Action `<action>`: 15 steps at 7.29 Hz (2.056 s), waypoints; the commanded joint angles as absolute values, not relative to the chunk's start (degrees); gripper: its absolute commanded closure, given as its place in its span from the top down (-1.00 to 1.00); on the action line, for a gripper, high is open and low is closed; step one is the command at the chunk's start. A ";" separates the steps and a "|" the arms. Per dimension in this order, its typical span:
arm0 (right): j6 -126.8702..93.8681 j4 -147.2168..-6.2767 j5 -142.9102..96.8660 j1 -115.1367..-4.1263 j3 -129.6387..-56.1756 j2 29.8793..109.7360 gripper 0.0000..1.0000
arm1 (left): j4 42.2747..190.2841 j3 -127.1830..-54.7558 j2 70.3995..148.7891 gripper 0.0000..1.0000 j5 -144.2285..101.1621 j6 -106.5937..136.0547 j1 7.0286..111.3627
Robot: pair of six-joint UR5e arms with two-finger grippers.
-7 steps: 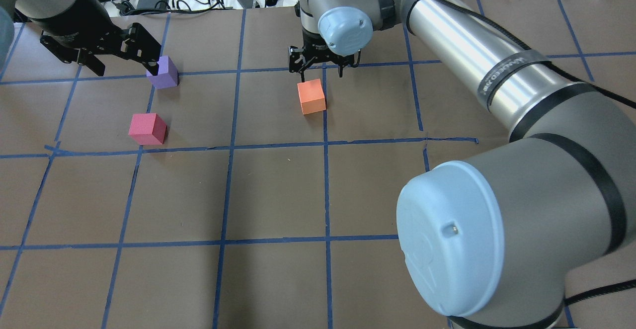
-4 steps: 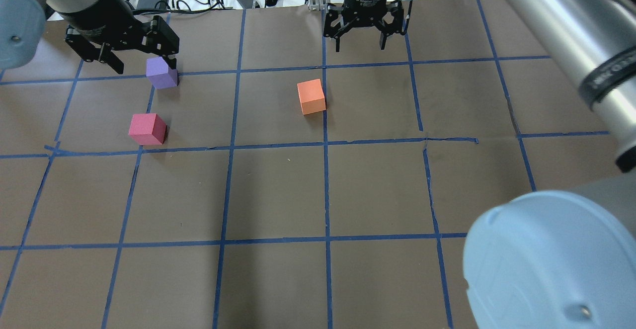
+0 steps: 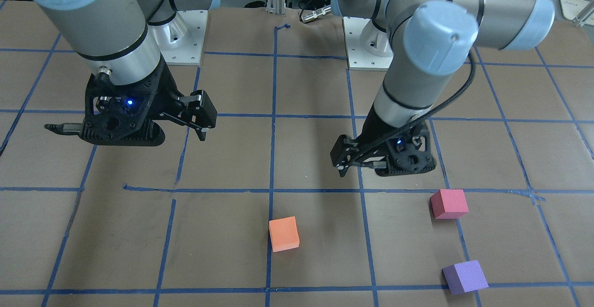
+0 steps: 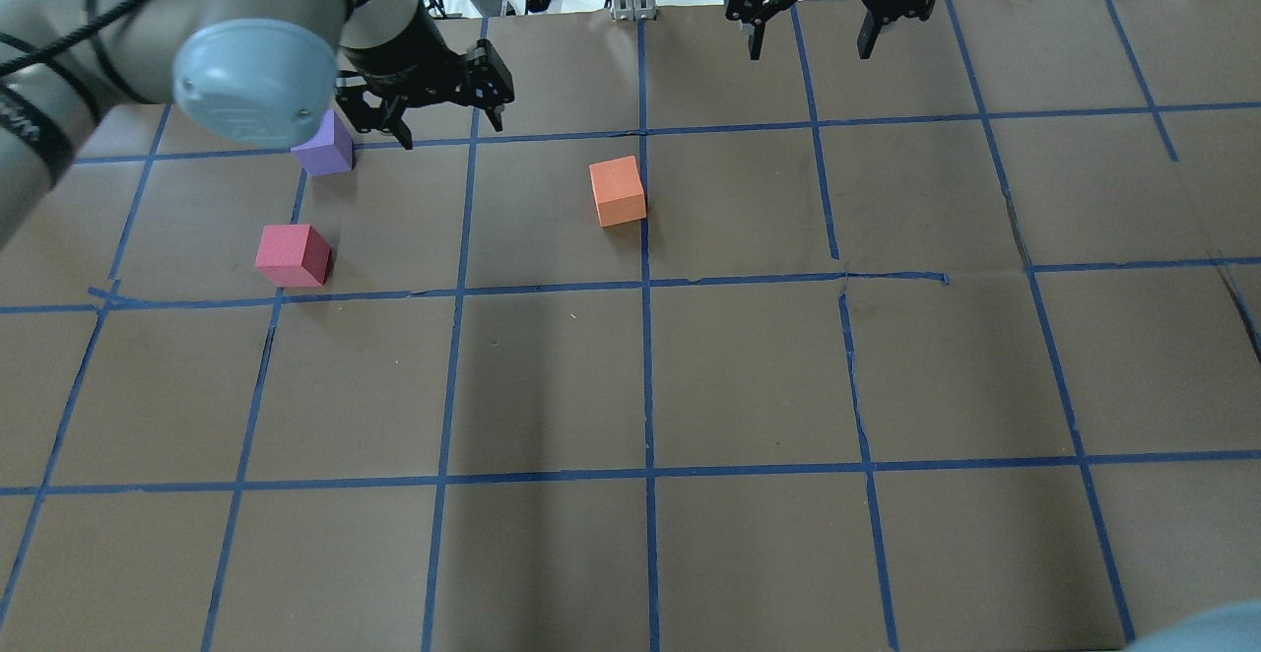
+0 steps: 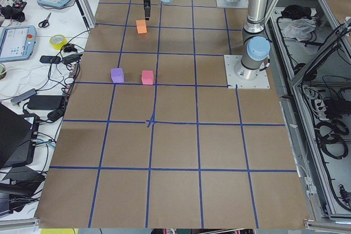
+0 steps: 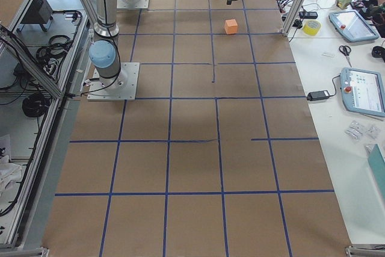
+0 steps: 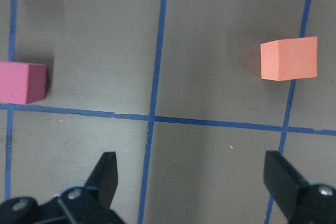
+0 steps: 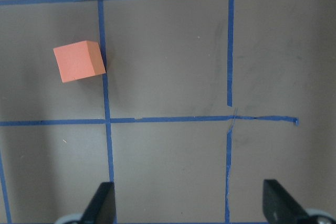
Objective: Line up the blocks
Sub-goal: 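Raise the right gripper away while the left gripper reaches toward the orange cube, then close the left gripper on the orange cube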
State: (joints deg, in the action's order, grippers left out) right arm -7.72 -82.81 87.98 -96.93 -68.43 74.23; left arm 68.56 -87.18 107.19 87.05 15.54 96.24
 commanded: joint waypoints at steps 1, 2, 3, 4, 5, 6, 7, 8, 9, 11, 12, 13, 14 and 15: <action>-4.66 -88.19 88.07 -94.41 -79.40 80.83 1.00 | 60.42 -85.62 115.54 1.00 87.36 24.65 101.49; -4.66 -92.33 88.07 -93.96 -81.54 81.82 1.00 | 60.29 -82.47 118.62 1.00 87.54 27.13 103.25; -4.40 -93.16 88.24 -93.52 -81.65 81.83 1.00 | 60.29 -80.44 121.61 1.00 87.45 28.29 103.62; -4.22 -93.25 88.50 -92.73 -81.65 81.83 1.00 | 60.21 -79.64 123.55 1.00 87.36 29.52 104.23; -4.22 -93.25 88.51 -92.29 -81.65 81.83 1.00 | 59.33 -79.54 125.31 1.00 87.45 29.71 104.50; -4.22 -93.25 88.59 -92.20 -81.65 81.83 1.00 | 56.28 -79.45 127.07 1.00 87.36 30.32 104.68; -4.22 -93.25 88.68 -92.20 -81.65 81.91 1.00 | 55.64 -79.37 128.57 1.00 87.45 30.32 104.68; -4.22 -93.25 88.77 -92.20 -81.65 81.91 1.00 | 55.37 -79.28 129.71 1.00 87.36 30.50 104.68; -4.22 -93.25 88.77 -92.20 -81.65 81.91 1.00 | 55.37 -78.58 129.90 1.00 86.93 31.63 104.94; -4.22 -93.16 88.77 -92.20 -81.74 81.91 1.00 | 55.20 -77.79 131.04 1.00 86.49 31.99 105.21; -4.31 -93.16 88.68 -92.20 -81.91 82.00 1.00 | 55.20 -77.78 131.22 1.00 86.66 31.82 105.29; -4.22 -93.16 88.77 -92.20 -81.91 82.00 1.00 | 55.02 -77.87 131.92 1.00 86.57 31.29 105.29; -4.31 -93.16 88.68 -92.28 -81.91 82.00 1.00 | 55.11 -78.05 132.18 0.83 87.27 30.51 105.29; -4.22 -93.16 88.68 -92.29 -82.00 82.00 1.00 | 55.11 -78.05 132.10 0.22 86.67 28.93 105.29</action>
State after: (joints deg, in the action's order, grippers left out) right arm -4.27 -93.16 88.71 -92.24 -81.93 82.00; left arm 55.10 -77.98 131.99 86.90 30.43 105.29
